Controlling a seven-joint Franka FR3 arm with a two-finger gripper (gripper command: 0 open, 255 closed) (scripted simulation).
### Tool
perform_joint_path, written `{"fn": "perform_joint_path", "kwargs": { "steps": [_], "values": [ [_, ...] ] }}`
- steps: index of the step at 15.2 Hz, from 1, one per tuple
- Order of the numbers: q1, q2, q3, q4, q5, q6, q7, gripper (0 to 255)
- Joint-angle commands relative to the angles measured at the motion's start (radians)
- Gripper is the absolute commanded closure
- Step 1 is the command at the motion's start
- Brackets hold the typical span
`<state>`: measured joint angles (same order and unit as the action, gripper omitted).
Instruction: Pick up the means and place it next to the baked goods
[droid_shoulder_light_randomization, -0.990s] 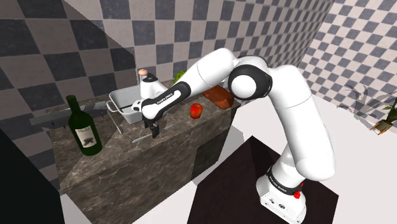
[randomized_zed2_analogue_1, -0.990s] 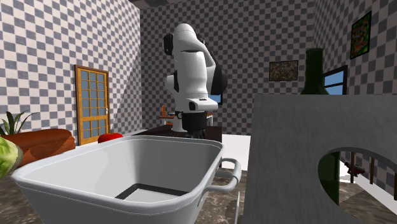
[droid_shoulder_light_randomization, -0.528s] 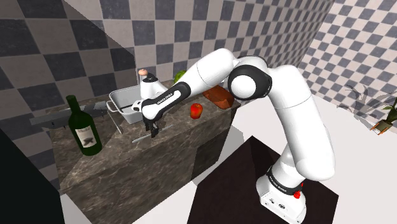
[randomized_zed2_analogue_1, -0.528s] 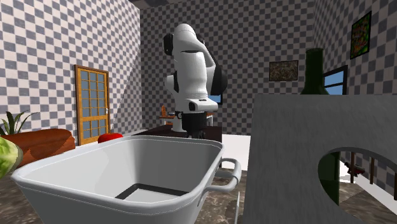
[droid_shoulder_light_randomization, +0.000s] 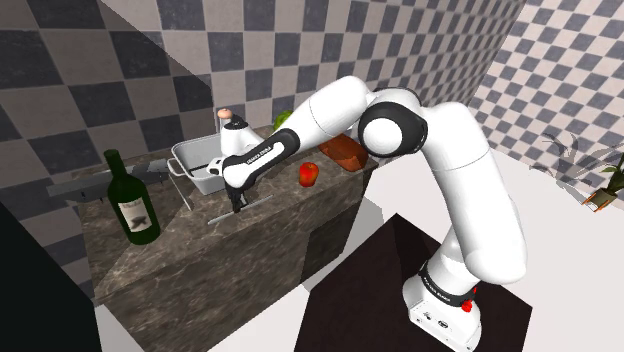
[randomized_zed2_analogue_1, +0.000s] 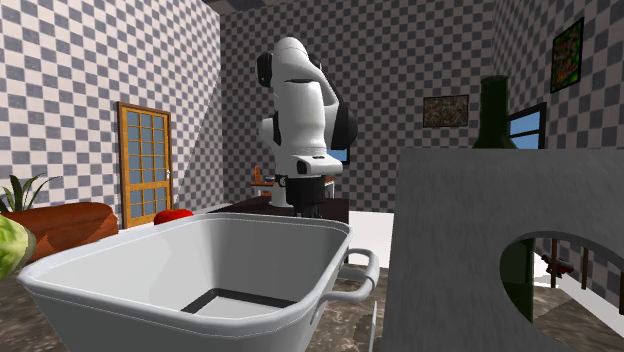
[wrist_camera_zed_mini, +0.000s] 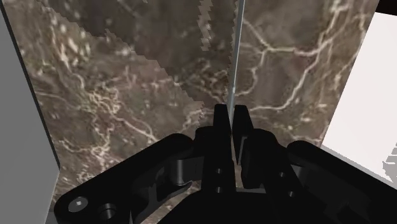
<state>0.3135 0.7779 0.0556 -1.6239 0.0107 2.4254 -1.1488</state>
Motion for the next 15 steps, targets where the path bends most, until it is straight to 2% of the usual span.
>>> {"fn": "perform_joint_path", "kwargs": {
  "steps": [1,15],
  "values": [
    [0.000,0.000,0.000,0.000,0.000,0.000,0.000,255],
    [-0.003,-0.131,0.004,-0.015,0.003,-0.116,0.003,255]
  ]
}}
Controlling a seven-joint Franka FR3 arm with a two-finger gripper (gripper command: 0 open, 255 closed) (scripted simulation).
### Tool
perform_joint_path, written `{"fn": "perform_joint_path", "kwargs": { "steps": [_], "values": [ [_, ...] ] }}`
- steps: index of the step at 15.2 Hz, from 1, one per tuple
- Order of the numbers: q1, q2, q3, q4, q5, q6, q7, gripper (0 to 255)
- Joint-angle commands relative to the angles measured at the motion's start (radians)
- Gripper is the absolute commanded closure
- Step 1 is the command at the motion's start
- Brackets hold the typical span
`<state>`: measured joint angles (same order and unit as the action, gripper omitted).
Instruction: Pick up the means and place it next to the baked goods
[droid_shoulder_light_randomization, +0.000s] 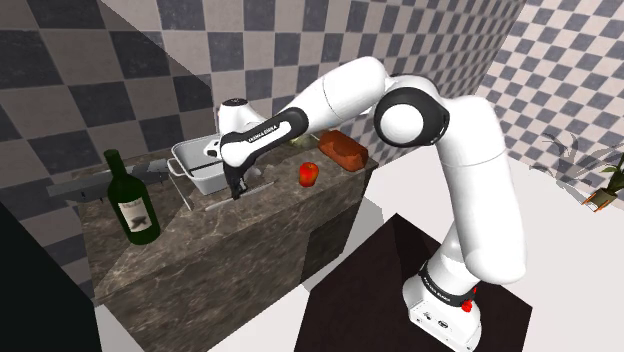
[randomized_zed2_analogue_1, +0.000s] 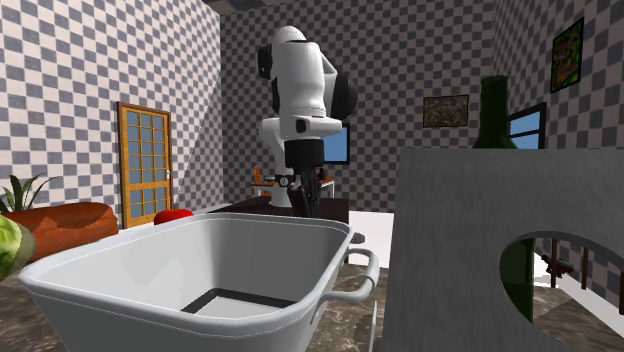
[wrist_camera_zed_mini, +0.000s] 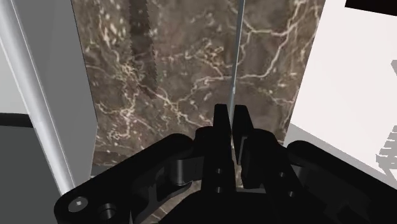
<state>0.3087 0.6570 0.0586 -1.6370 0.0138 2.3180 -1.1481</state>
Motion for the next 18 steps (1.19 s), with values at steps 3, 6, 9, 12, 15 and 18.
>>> {"fn": "perform_joint_path", "kwargs": {
  "steps": [3,6,9,12,15,18],
  "values": [
    [0.001,-0.035,0.001,0.001,0.001,-0.036,0.003,255],
    [0.000,-0.058,0.002,0.006,0.001,-0.065,0.004,255],
    [0.000,-0.080,0.002,0.013,0.002,-0.094,0.004,255],
    [-0.001,-0.101,0.003,0.022,0.003,-0.124,0.005,255],
    [-0.001,-0.121,0.003,0.034,0.003,-0.155,0.006,255],
    [-0.001,-0.138,0.004,0.048,0.004,-0.187,0.007,255]
  ]
}}
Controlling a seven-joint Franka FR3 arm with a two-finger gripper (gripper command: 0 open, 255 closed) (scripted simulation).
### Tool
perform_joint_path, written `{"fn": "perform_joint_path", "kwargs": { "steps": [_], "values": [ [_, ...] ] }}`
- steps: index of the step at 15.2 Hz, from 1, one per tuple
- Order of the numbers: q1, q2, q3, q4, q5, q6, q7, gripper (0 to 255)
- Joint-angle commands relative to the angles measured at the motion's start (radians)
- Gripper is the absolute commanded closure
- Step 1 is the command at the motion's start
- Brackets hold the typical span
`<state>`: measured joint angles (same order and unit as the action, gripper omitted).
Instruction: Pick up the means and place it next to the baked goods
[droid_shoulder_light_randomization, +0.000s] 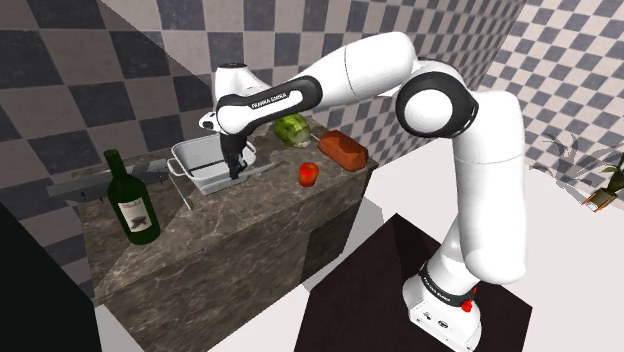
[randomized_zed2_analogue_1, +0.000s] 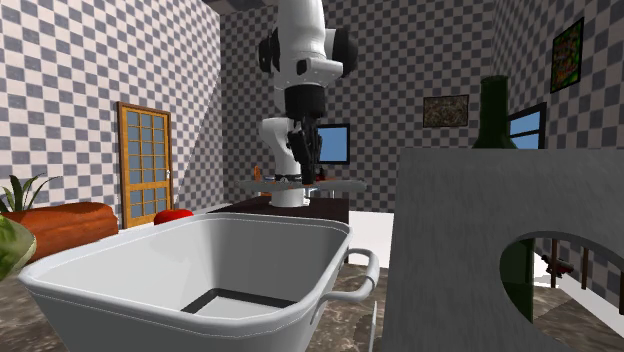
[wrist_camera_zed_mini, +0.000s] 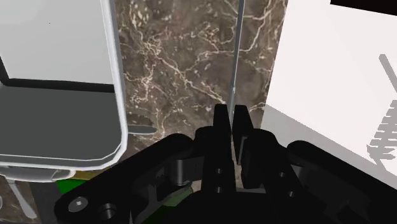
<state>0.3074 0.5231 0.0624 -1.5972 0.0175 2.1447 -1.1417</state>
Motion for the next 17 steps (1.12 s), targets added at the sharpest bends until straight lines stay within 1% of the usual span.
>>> {"fn": "perform_joint_path", "kwargs": {
  "steps": [1,4,10,17],
  "values": [
    [0.000,-0.010,0.000,0.013,0.000,-0.024,0.000,255],
    [0.000,-0.021,0.000,0.024,0.001,-0.046,0.001,255],
    [-0.087,-0.140,-0.023,-0.159,0.023,0.014,-0.117,255],
    [-0.185,-0.239,-0.064,-0.306,0.046,0.055,-0.268,255]
  ]
}}
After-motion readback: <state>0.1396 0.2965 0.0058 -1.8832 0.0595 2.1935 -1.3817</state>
